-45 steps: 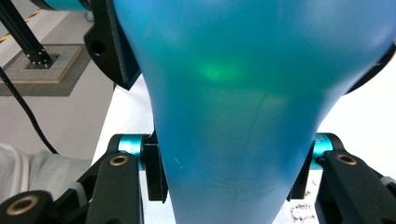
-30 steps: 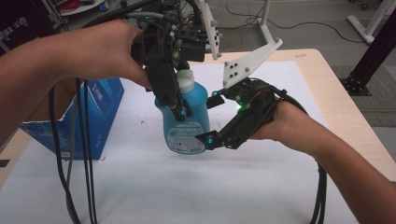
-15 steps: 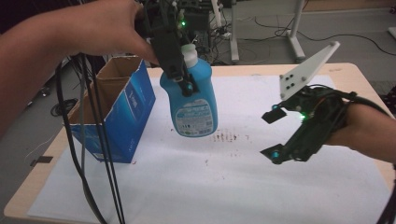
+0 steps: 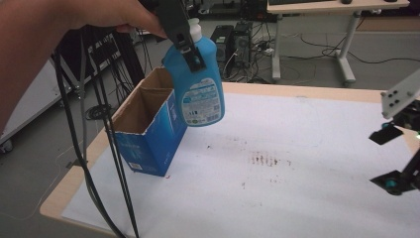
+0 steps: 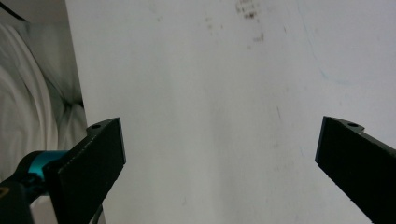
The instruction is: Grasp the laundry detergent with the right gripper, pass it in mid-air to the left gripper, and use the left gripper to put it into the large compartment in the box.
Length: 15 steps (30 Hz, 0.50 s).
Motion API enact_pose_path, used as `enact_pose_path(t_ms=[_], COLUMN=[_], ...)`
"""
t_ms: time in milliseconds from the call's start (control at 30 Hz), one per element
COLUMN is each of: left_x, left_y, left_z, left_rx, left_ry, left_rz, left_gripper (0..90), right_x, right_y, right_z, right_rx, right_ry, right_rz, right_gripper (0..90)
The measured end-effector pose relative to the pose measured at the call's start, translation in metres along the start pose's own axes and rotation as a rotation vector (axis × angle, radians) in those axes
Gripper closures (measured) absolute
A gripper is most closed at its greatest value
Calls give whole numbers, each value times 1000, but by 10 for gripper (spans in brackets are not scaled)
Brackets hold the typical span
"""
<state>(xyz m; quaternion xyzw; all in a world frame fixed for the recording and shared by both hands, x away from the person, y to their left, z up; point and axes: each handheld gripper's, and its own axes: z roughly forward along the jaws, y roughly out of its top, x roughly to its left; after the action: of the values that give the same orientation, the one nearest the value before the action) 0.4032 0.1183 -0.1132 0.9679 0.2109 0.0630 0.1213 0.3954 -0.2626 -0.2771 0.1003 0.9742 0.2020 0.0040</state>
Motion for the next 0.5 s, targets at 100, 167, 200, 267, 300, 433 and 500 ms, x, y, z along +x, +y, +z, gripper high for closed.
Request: enact_pose_path(t_ms=[100,167,200,267,300,433,500], left_x=[8,11,15,19,21,28,30], left_y=[-12,-16,-25,-33,-37,-49,-55], left_z=[-9,-12,-20,-27,-30,-42,-46], left_rx=[-5,-9,-17,-24,-31,-37,-38], left_ry=[7,6,11,16,20,33,41], left_rz=[-37,-51,-82,-105,-123,-151,-165], left_gripper=[379,380,379,379,380,379,379], right_x=[-3,-4,-7,-8,-9,-10,-11], right_y=[-5,-7,-10,-11,-12,-13,-13], right_z=[-7,-9,-14,-16,-16,-17,-17], right_rx=[18,15,6,12,15,11,8], right_ry=[-9,-12,-22,-23,-24,-26,-30], right_rz=[6,13,29,38,43,40,39], right_gripper=[10,10,10,10,10,10,10])
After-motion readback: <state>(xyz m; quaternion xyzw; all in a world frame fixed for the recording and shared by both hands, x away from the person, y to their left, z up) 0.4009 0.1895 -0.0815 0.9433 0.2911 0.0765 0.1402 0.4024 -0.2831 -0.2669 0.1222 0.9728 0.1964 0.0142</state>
